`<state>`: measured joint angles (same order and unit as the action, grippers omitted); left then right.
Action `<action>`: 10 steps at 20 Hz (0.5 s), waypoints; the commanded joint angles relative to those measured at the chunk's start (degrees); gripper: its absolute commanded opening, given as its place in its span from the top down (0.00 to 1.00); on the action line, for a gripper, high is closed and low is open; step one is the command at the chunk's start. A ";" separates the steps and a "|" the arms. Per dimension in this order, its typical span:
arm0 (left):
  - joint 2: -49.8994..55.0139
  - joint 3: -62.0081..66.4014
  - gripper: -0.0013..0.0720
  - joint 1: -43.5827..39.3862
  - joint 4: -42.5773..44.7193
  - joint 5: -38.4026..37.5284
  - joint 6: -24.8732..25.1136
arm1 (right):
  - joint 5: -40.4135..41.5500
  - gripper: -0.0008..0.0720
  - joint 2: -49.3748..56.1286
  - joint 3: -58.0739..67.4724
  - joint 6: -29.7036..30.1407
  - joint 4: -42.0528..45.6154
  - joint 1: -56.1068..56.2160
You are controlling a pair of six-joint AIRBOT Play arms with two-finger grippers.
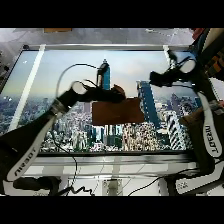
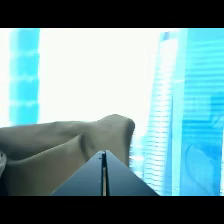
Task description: Fold the clothes and pants, and hang the long-sleeved shirts on hangers.
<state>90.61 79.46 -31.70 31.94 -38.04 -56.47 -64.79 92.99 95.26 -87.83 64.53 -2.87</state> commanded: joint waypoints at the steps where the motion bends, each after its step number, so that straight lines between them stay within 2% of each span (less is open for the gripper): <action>1: 1.55 0.11 0.96 -6.32 -1.16 13.60 -0.11 | -0.55 0.97 -1.97 0.00 0.46 1.18 -4.37; 2: 1.53 0.11 0.95 -6.56 -1.16 13.49 -0.11 | -0.52 0.97 -1.90 0.00 0.46 2.19 -4.46; 3: 1.53 0.11 0.88 -6.58 -1.16 13.40 -0.11 | -0.55 0.97 -1.90 0.02 0.46 3.48 -4.63; 4: 1.46 0.11 0.59 -6.54 -1.18 13.40 -0.11 | -0.55 0.97 -1.90 0.00 0.48 4.24 -4.63; 5: 1.36 0.11 0.00 -6.38 -1.18 13.18 -0.11 | -0.55 0.97 -1.90 0.02 0.52 5.05 -4.63; 10: -0.20 0.11 0.01 -6.14 -1.14 13.18 -0.09 | -0.63 0.97 -1.90 0.00 2.14 8.98 -4.63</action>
<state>91.18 79.53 -37.69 30.76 -25.63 -56.62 -65.36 91.15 95.26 -87.02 70.76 -7.29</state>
